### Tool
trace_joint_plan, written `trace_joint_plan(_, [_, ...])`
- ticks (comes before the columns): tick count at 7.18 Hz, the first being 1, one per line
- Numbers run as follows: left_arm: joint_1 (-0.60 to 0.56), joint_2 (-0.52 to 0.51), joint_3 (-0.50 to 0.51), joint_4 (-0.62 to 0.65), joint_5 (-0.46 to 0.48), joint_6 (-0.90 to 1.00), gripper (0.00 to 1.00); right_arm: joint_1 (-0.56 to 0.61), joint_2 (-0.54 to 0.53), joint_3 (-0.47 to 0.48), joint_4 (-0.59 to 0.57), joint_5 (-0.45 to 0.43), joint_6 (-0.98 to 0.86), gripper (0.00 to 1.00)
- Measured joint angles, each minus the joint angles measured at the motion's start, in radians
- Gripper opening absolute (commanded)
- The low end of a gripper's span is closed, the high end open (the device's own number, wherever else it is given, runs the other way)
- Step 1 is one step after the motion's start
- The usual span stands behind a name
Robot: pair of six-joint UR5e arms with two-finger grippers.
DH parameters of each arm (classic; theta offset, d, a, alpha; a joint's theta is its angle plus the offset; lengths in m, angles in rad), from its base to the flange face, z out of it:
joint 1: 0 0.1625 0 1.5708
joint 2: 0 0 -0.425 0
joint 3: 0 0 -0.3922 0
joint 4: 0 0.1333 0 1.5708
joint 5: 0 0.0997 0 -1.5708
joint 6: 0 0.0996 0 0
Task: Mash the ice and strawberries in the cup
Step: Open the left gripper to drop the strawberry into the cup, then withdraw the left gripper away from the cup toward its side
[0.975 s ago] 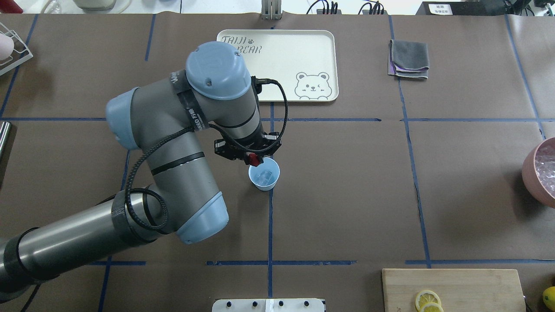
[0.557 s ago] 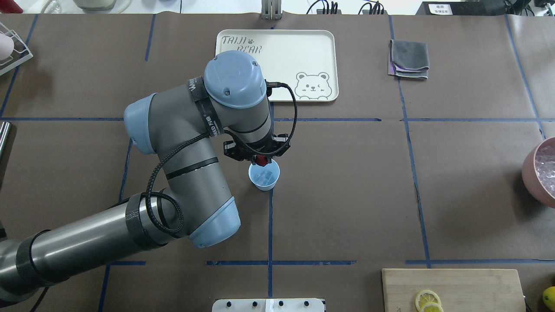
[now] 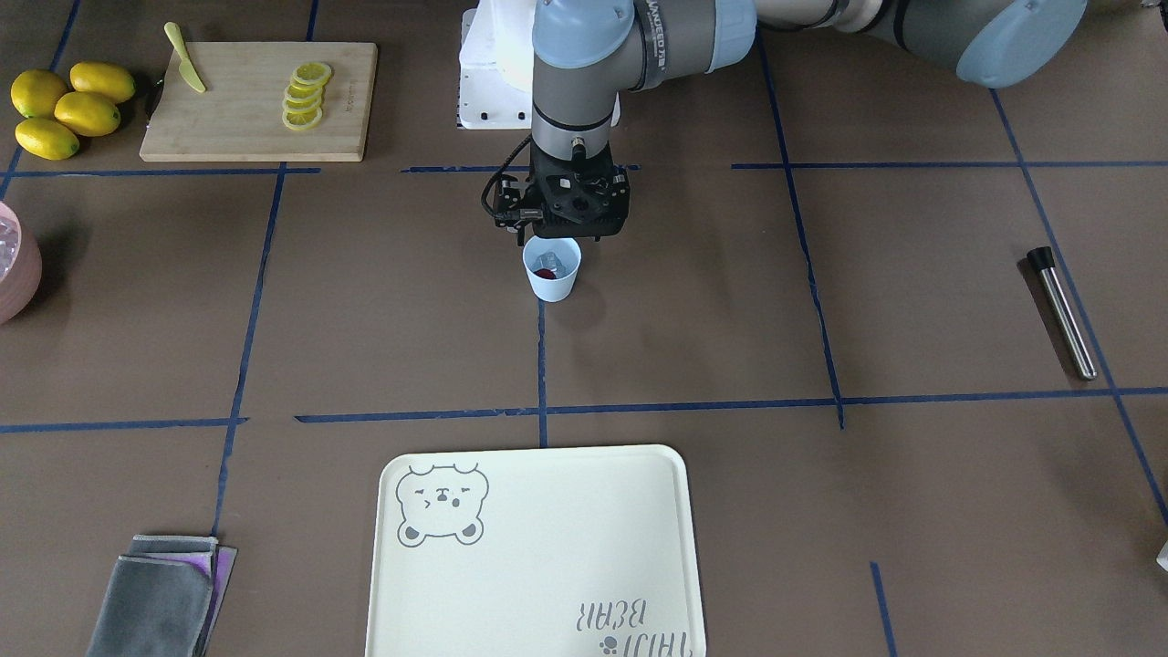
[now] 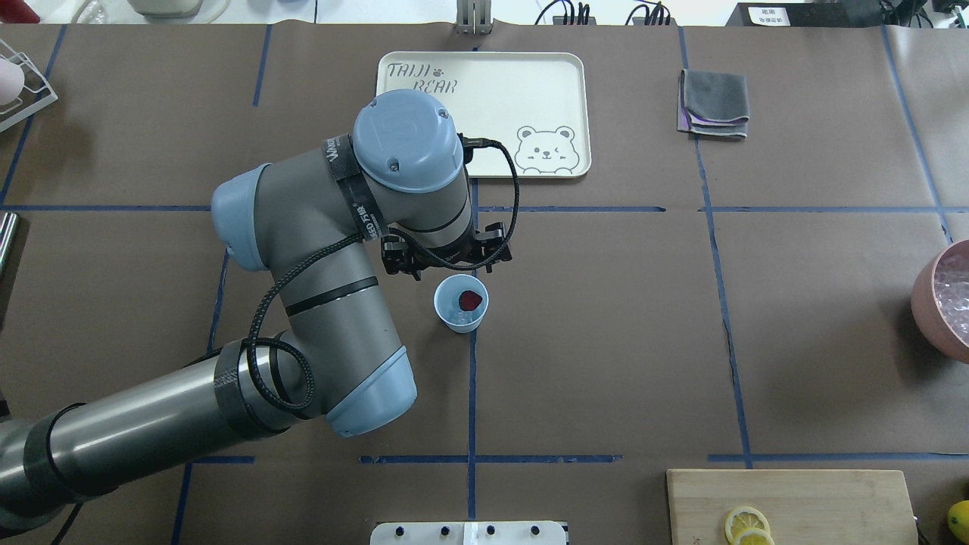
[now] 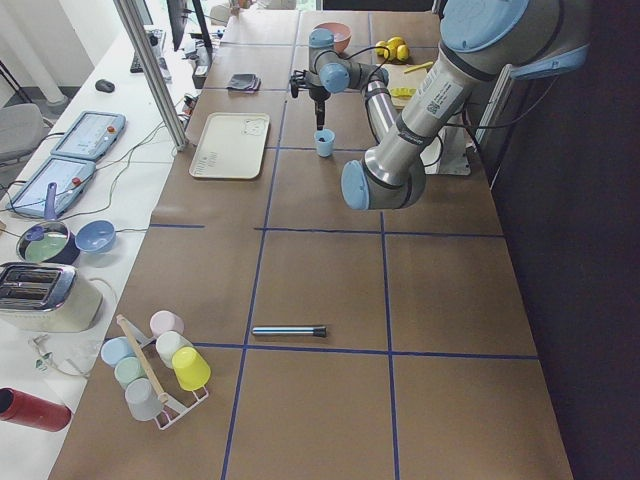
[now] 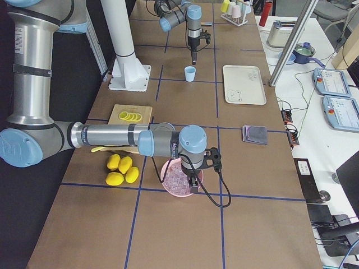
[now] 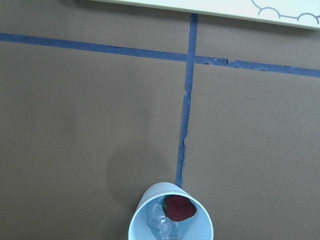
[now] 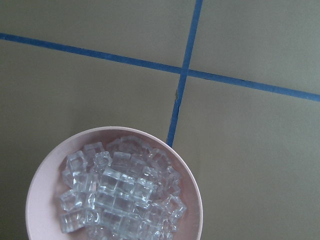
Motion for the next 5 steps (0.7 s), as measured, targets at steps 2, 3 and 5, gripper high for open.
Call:
trace_joint_plan(2, [-0.033, 0.148, -0.111, 0.013, -0.006, 0.139, 1.00, 0.000, 0.000, -0.001, 0.000, 0.000, 0.000, 1.00])
trace_joint_plan(3, [-0.087, 0.251, -0.183, 0.020, -0.034, 0.251, 1.00, 0.000, -0.001, -0.001, 0.000, 0.000, -0.001, 1.00])
trace_joint_plan(5, [-0.256, 0.472, -0.283, 0.019, -0.120, 0.532, 1.00, 0.000, -0.004, -0.001, 0.000, -0.001, -0.001, 1.00])
